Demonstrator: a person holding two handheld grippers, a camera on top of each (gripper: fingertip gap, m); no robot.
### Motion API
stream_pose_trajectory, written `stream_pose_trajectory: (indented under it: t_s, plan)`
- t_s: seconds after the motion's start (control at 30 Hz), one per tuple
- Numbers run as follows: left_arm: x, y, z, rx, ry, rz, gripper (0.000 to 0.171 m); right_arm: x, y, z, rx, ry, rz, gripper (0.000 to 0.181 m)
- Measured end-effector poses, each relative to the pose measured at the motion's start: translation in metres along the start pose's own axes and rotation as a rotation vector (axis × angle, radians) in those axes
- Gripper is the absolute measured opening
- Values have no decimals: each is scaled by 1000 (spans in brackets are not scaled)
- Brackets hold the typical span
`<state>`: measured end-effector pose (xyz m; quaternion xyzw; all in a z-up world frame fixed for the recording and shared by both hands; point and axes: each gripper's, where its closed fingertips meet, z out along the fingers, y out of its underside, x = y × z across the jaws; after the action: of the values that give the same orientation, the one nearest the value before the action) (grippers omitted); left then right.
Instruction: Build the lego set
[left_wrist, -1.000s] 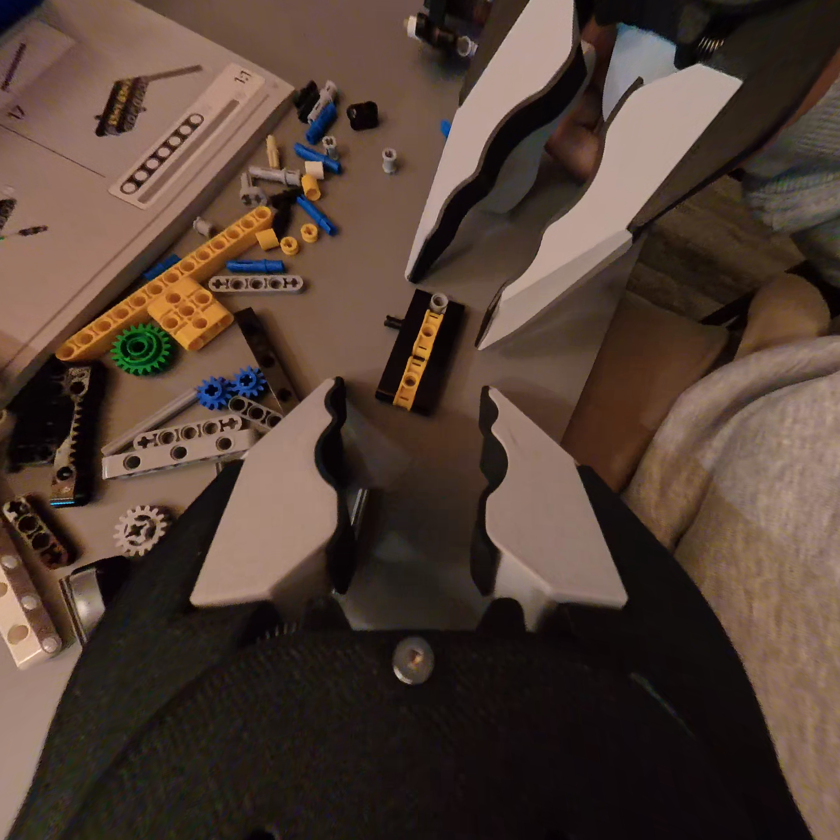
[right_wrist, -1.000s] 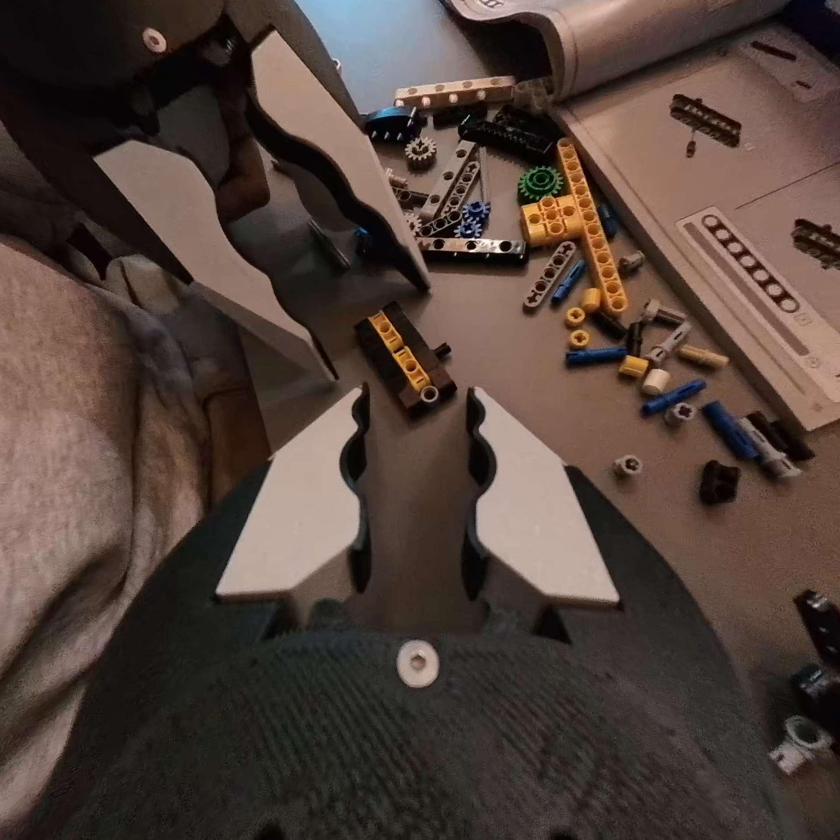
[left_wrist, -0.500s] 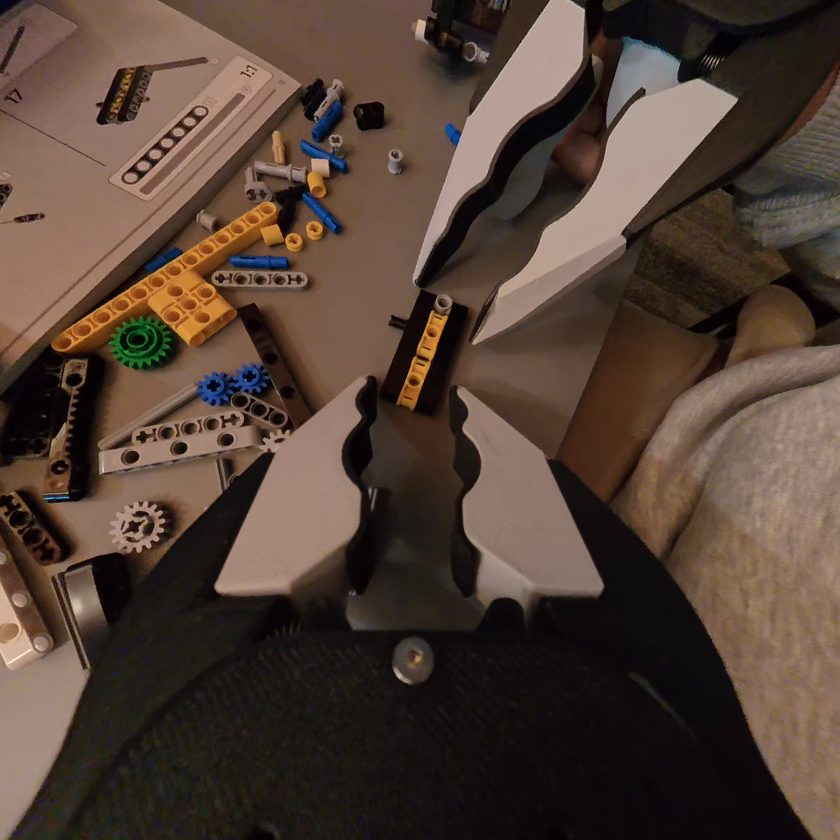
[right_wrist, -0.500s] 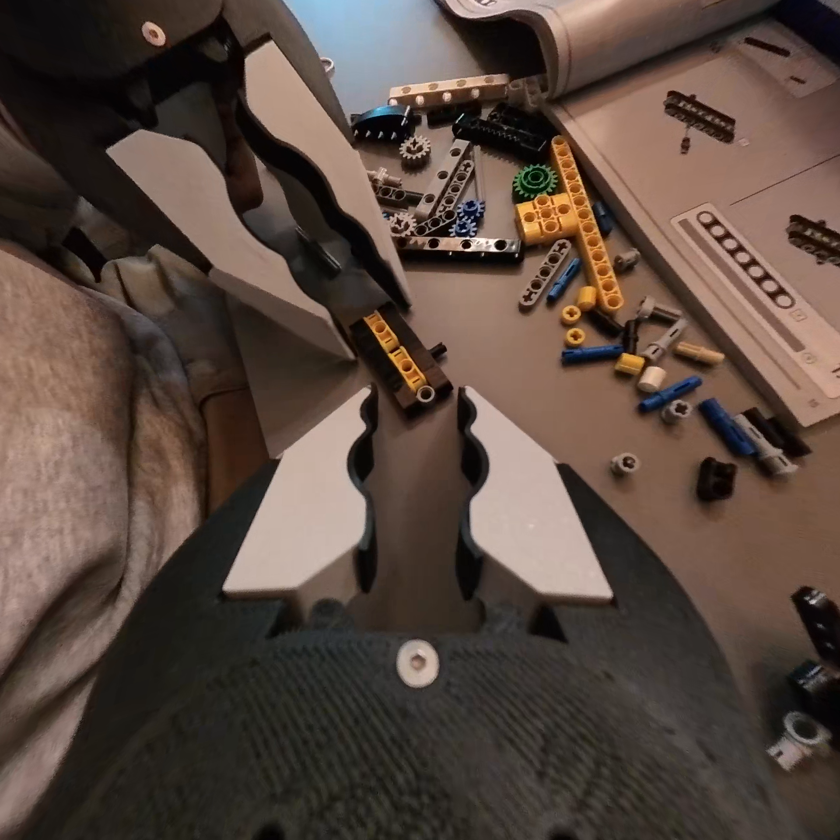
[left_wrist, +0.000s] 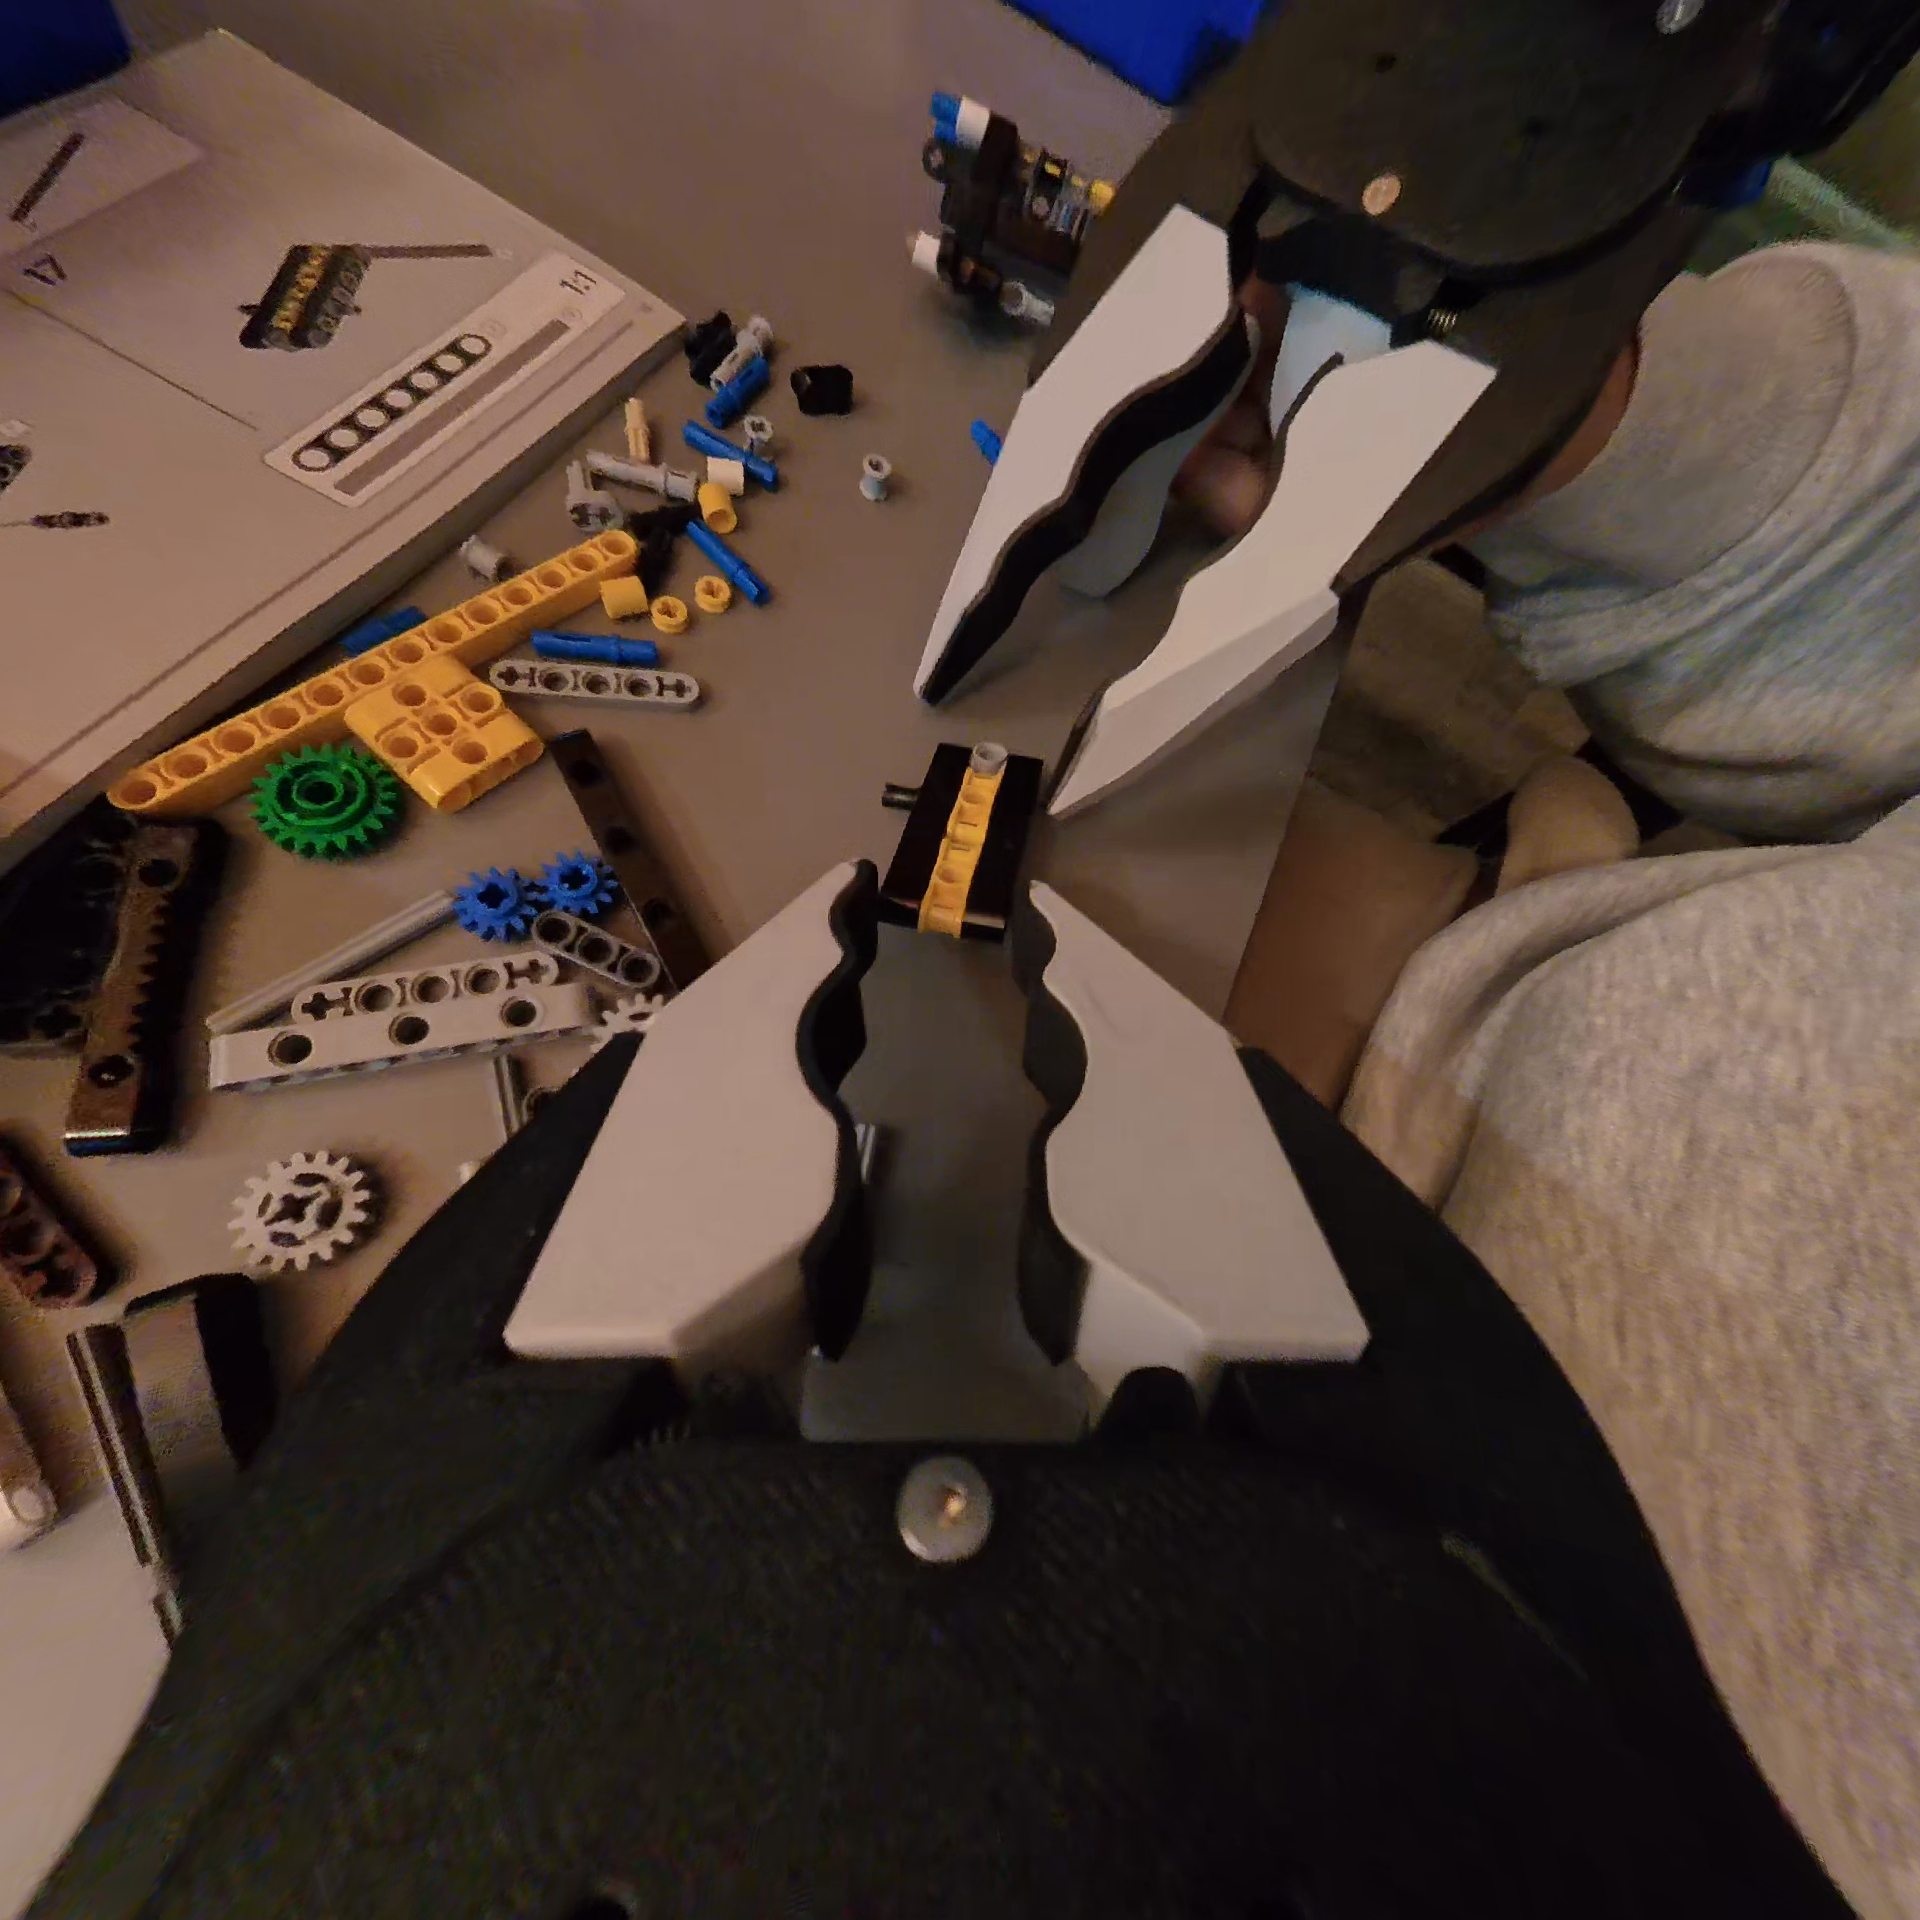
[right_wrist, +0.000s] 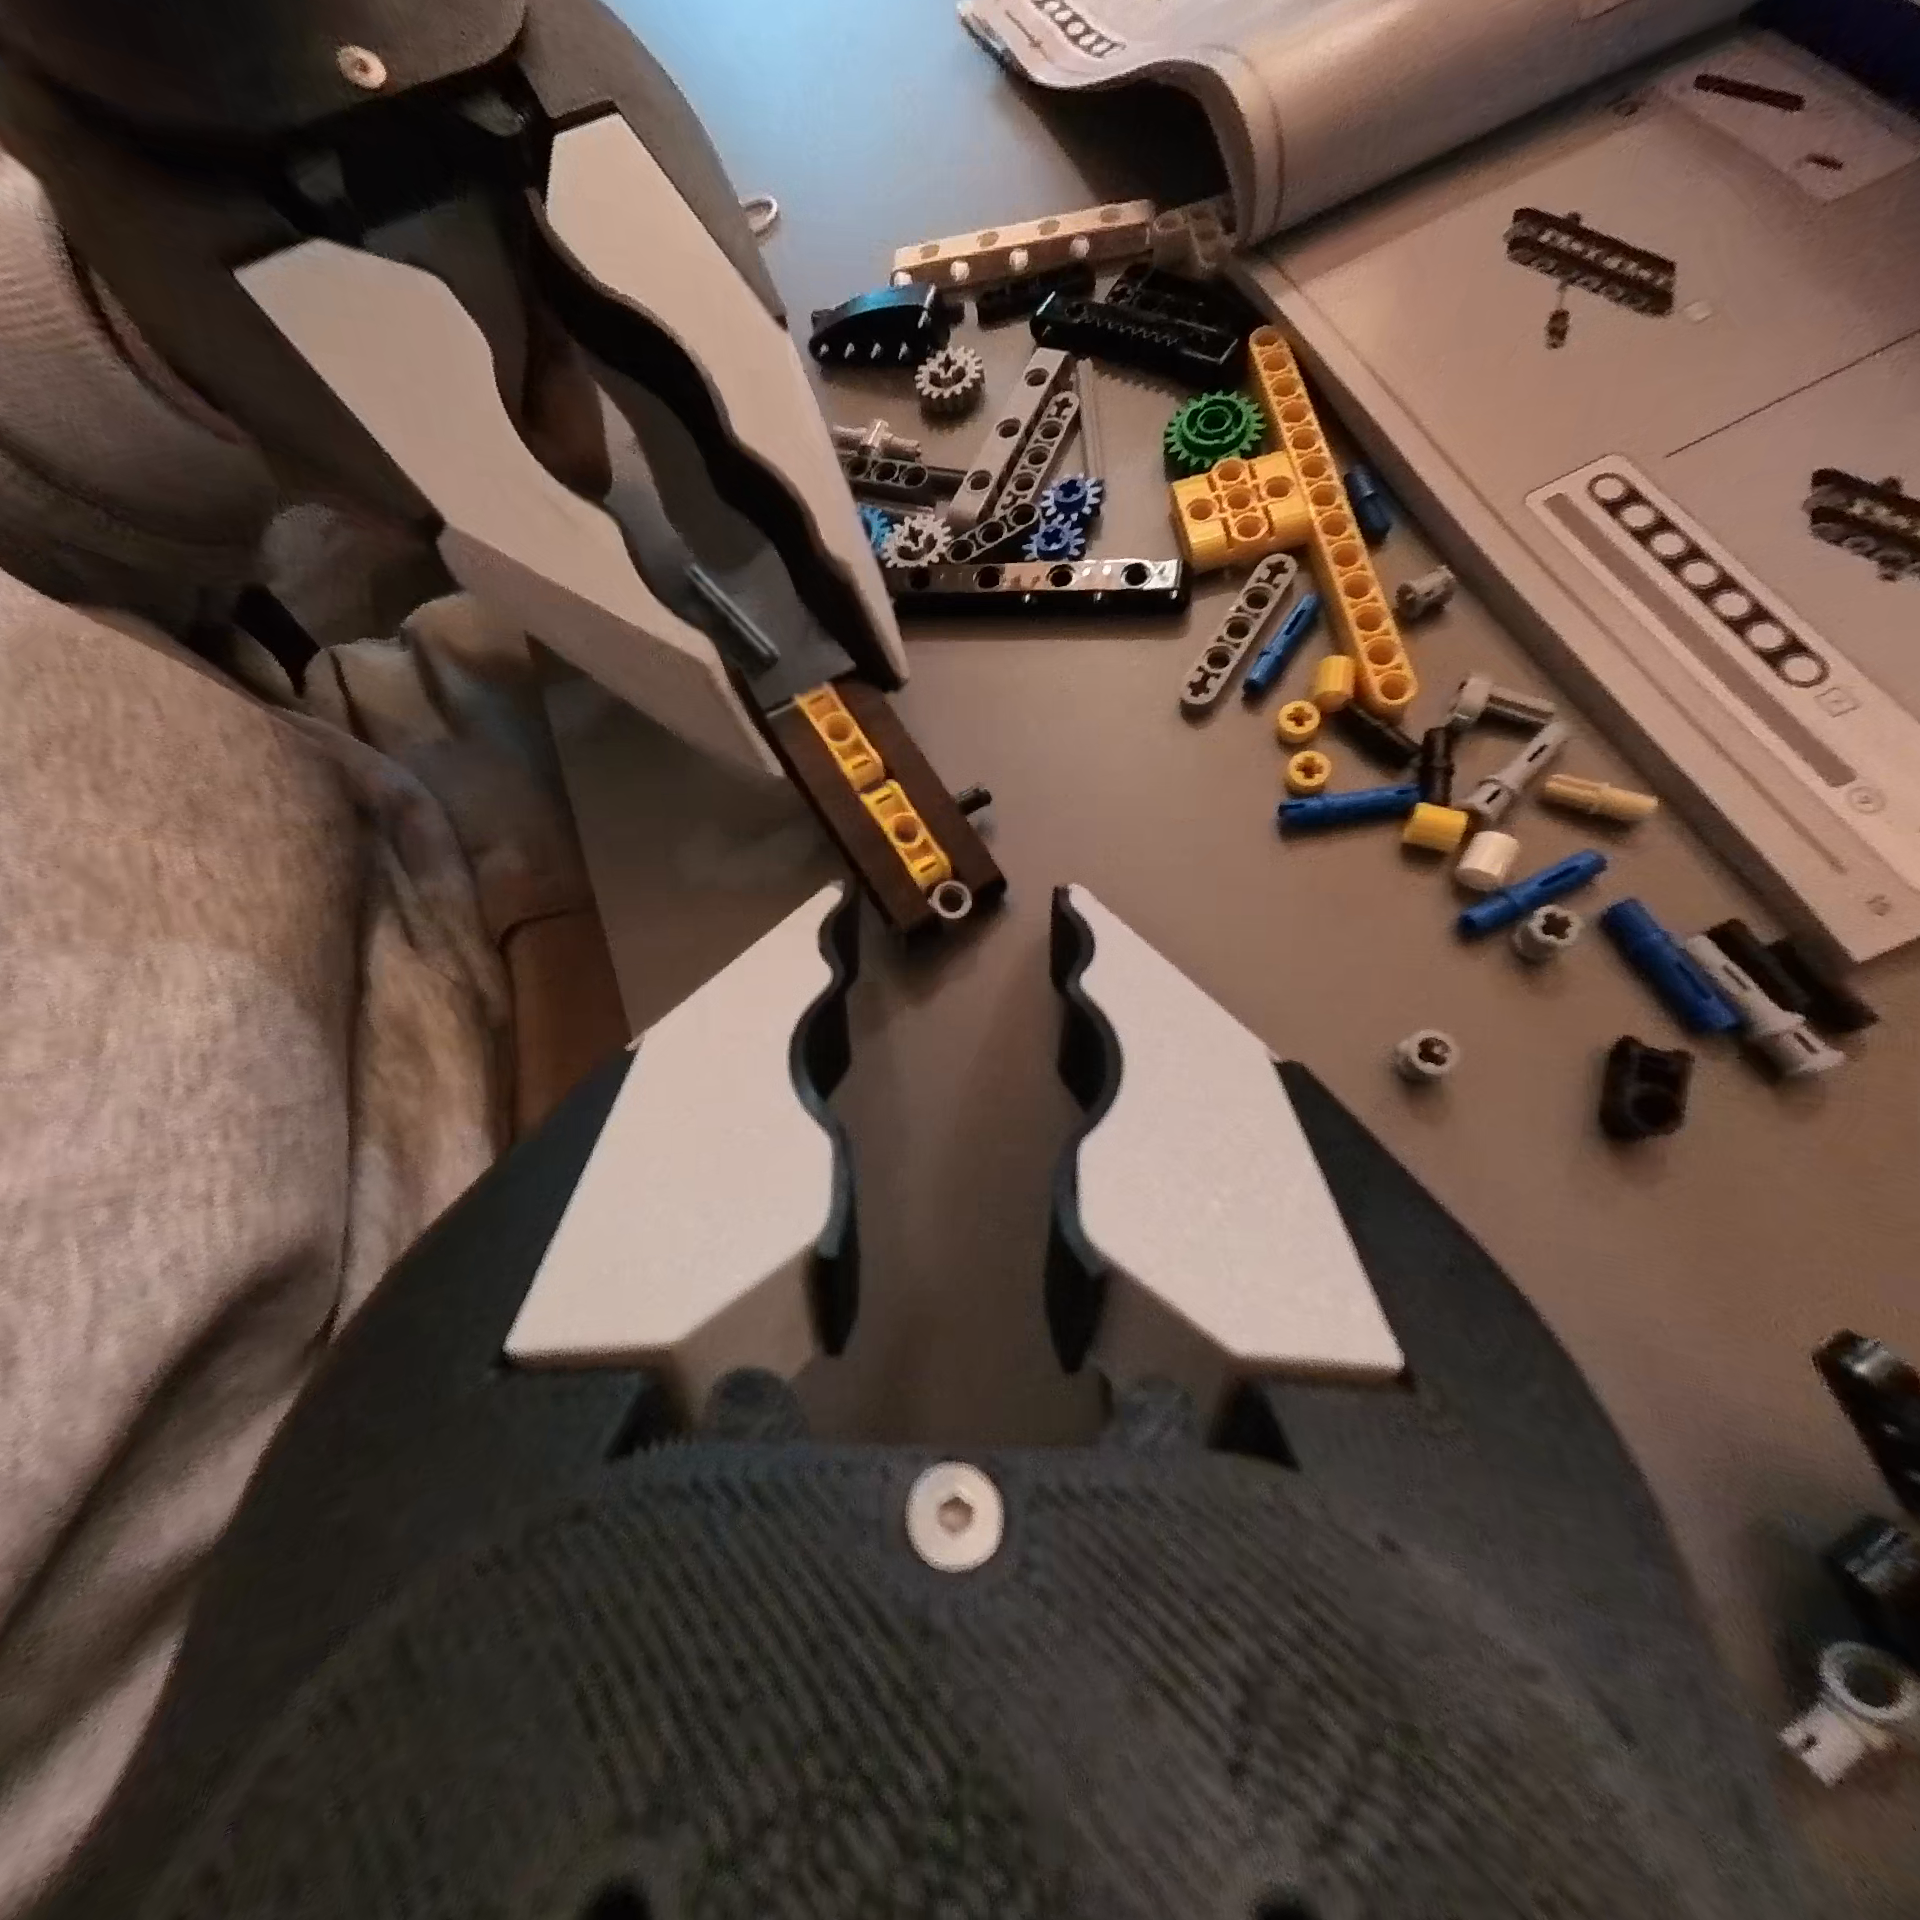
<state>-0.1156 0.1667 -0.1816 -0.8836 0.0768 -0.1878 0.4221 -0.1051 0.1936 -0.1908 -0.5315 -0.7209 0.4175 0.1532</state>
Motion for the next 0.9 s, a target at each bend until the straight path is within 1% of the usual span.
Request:
stream_pose_trajectory:
  t_s: [0.1,0.37,0.73,0.9]
  plan:
    - [-2,-4,-4,35,17,-41,25,1,-1,-1,7,2,7,36]
    - [-6,-10,-10,98,44,-99,25,-1,1,1,-9,31,-46,35]
    - [-6,-14,-13,130,35,-92,25,2,-2,-2,18,90,-87,33]
    - [-6,-18,-17,157,9,-47,25,2,-5,-4,42,104,-98,32]
